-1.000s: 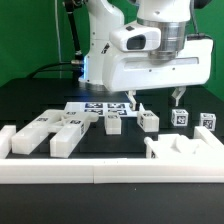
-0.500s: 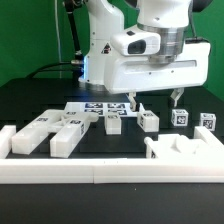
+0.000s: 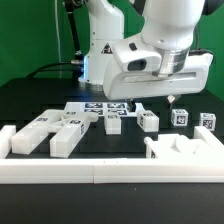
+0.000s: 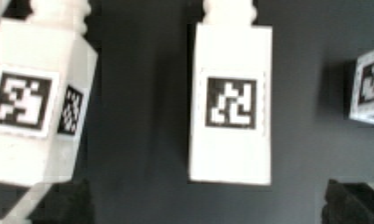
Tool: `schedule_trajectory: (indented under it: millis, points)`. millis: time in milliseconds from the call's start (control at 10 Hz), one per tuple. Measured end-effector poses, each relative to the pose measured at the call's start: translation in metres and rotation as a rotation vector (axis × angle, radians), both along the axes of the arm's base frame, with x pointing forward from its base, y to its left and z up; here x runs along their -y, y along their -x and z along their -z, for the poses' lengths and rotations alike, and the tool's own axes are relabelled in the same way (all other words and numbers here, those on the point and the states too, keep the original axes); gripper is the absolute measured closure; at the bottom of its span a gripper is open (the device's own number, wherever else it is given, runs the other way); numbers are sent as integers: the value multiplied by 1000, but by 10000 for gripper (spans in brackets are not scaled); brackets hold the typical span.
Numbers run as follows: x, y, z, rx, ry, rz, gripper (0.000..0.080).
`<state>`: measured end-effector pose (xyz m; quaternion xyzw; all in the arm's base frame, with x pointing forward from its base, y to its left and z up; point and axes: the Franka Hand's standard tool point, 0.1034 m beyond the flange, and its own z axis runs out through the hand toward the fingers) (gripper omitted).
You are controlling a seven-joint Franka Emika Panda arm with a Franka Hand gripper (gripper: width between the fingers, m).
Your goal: Assemble chair
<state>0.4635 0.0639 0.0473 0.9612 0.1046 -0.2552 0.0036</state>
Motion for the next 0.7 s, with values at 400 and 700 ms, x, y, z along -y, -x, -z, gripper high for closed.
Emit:
schedule_trajectory:
  millis: [400, 700]
  points:
    - [1, 8, 8, -265, 44, -8, 151]
    - [-5, 8, 15, -387, 66, -16, 151]
